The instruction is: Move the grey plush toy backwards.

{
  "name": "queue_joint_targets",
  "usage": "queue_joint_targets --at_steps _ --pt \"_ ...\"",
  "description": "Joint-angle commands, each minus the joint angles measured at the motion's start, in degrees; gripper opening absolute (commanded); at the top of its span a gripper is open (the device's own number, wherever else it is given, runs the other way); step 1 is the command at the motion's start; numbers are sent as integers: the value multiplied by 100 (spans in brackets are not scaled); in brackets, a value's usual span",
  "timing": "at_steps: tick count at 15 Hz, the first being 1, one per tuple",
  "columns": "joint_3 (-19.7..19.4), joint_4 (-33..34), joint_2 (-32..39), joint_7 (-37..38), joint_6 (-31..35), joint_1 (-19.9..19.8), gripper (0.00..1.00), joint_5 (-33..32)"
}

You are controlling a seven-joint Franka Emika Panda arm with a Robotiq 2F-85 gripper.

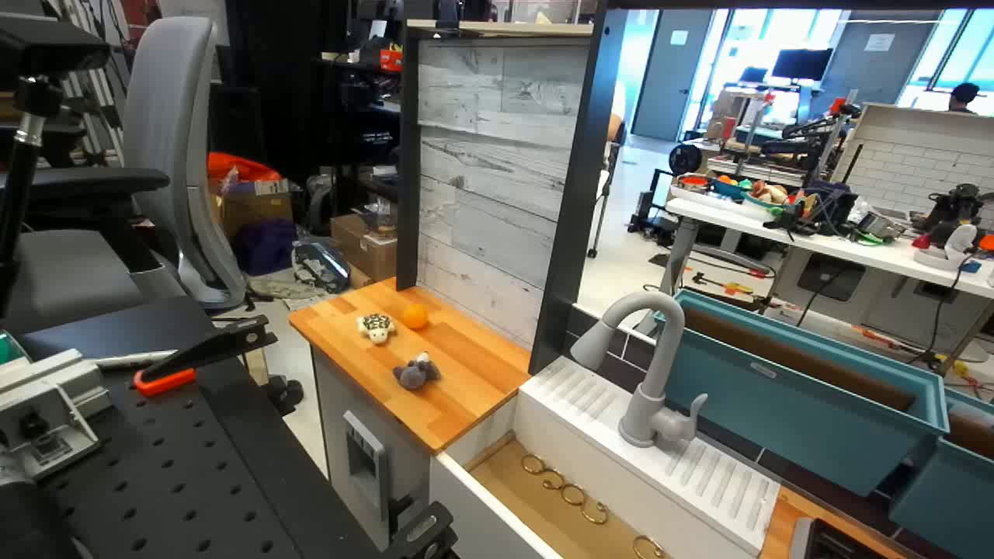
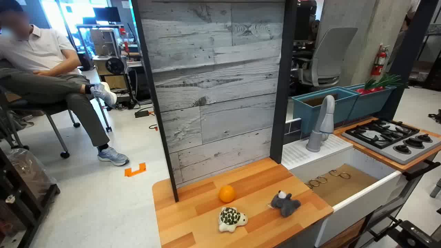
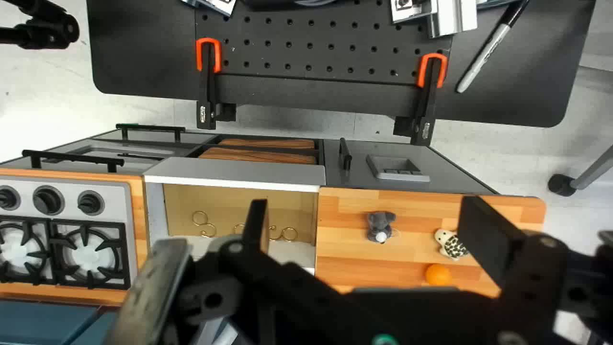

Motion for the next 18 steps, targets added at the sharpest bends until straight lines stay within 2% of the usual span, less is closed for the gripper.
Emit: queue_joint_targets --at_steps 1,10,15,18 --pt "-36 8 3 19 -11 40 100 -21" --pt "-36 8 3 19 -11 40 100 -21" --pt "-15 397 851 -5 233 159 100 191" --pt "15 795 1676 7 564 241 100 300"
